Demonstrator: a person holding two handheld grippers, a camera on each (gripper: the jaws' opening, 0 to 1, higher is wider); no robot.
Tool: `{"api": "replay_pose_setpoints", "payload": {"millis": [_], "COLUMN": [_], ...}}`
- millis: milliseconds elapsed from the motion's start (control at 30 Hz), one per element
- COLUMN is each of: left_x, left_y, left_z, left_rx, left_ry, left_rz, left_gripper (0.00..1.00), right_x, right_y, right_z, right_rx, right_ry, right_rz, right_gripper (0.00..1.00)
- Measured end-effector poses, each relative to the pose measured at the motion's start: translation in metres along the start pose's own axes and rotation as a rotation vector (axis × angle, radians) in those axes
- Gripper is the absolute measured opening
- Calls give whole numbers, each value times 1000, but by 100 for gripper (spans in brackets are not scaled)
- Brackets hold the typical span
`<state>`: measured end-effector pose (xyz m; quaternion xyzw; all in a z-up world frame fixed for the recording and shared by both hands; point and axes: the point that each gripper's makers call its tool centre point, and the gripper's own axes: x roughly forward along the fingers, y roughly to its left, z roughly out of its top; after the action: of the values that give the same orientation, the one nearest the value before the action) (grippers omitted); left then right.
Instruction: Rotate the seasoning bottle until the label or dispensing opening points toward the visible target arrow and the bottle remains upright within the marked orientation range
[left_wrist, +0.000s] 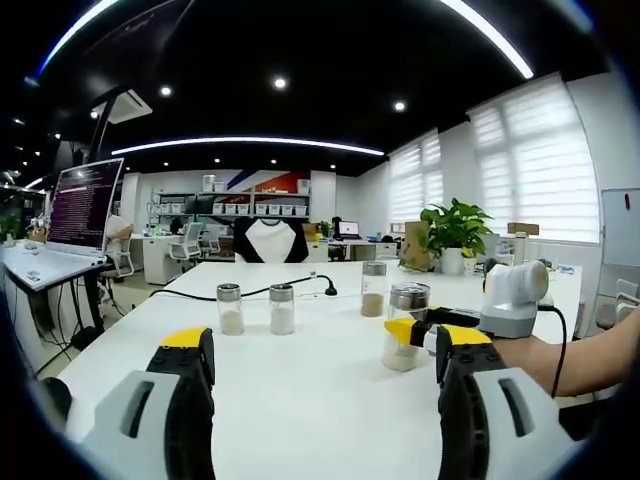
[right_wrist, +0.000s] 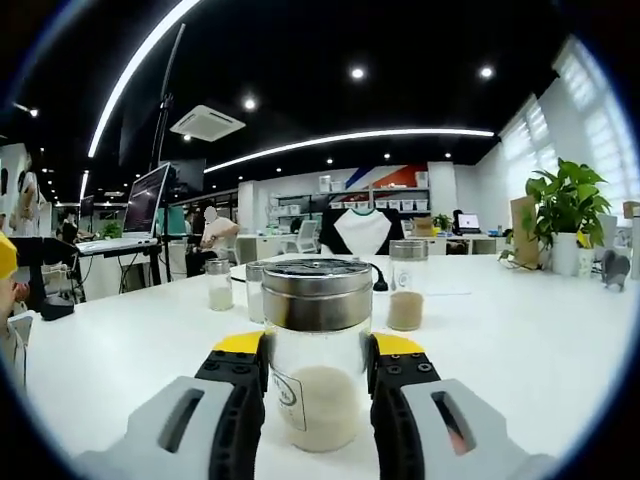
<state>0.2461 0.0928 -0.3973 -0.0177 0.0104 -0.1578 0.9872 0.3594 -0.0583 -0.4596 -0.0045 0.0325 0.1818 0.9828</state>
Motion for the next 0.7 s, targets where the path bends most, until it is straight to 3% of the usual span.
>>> {"api": "replay_pose_setpoints", "payload": {"millis": [700], "left_x": [3], "left_y": [-5], "left_z": [-1], "left_rx": [3], "left_ry": [7], "left_rz": [-11], "left_gripper": [97], "right_x": [-2], "right_y": [3], "right_z": [0], "right_rx": [-4], "right_ry": [-6], "right_rz": [65], "right_gripper": [37]}}
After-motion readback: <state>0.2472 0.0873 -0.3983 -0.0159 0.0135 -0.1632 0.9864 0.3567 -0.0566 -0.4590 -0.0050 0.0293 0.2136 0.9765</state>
